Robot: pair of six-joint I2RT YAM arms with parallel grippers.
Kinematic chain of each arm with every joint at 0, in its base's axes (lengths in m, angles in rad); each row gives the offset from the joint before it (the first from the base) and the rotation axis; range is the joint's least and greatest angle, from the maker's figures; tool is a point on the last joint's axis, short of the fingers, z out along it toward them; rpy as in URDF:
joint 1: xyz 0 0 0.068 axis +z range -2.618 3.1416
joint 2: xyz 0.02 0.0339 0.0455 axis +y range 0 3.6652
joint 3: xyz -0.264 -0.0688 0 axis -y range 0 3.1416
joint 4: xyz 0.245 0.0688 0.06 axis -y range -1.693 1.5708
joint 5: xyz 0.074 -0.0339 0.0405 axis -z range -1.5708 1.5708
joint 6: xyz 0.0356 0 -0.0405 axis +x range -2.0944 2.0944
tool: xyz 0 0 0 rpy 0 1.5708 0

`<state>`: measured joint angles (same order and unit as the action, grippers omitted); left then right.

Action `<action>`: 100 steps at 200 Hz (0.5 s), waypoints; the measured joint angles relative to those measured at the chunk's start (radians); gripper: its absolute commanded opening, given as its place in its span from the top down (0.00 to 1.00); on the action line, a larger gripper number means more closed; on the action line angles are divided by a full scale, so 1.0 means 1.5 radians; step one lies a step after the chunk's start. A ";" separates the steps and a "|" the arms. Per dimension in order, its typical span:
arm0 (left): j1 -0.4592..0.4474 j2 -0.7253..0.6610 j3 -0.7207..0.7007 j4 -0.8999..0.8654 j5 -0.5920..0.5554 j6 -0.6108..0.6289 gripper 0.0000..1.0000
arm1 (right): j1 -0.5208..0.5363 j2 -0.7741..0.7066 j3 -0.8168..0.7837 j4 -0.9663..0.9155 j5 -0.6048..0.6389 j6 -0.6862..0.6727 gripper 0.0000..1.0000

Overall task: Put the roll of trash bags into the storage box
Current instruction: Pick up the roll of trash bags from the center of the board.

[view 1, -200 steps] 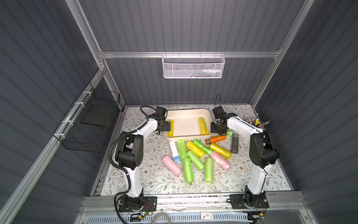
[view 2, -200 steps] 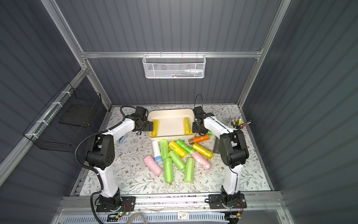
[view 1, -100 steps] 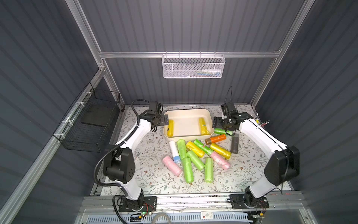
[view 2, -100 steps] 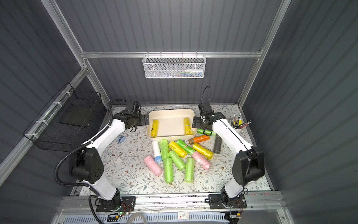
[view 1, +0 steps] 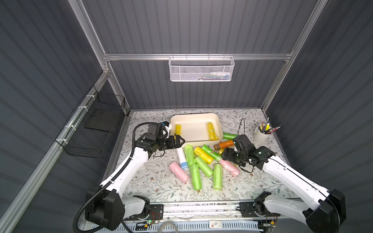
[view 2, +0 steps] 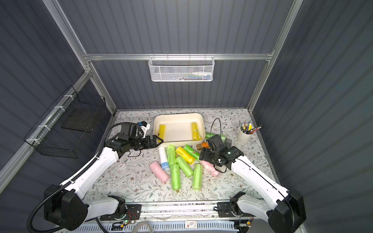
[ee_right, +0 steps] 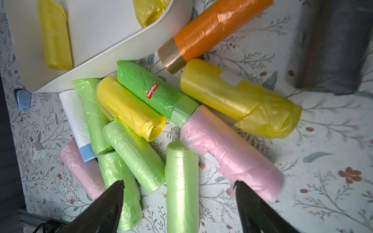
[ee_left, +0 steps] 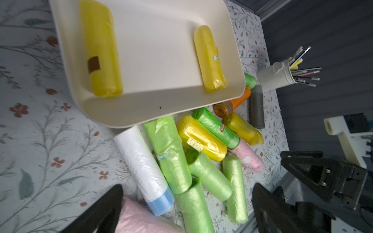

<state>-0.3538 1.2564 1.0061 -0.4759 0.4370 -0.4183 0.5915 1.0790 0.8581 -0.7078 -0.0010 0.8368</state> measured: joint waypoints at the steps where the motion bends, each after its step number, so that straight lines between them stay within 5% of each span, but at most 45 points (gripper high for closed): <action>1: -0.001 -0.001 -0.001 0.000 0.004 -0.002 0.00 | 0.002 -0.002 -0.002 0.001 0.000 0.003 0.16; 100: -0.013 -0.051 -0.026 0.004 0.109 -0.023 0.00 | 0.150 0.023 -0.079 0.058 0.033 0.146 0.25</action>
<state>-0.3729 1.1801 0.9672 -0.4702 0.6003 -0.4530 0.8158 1.1141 0.7391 -0.6212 0.0490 1.0561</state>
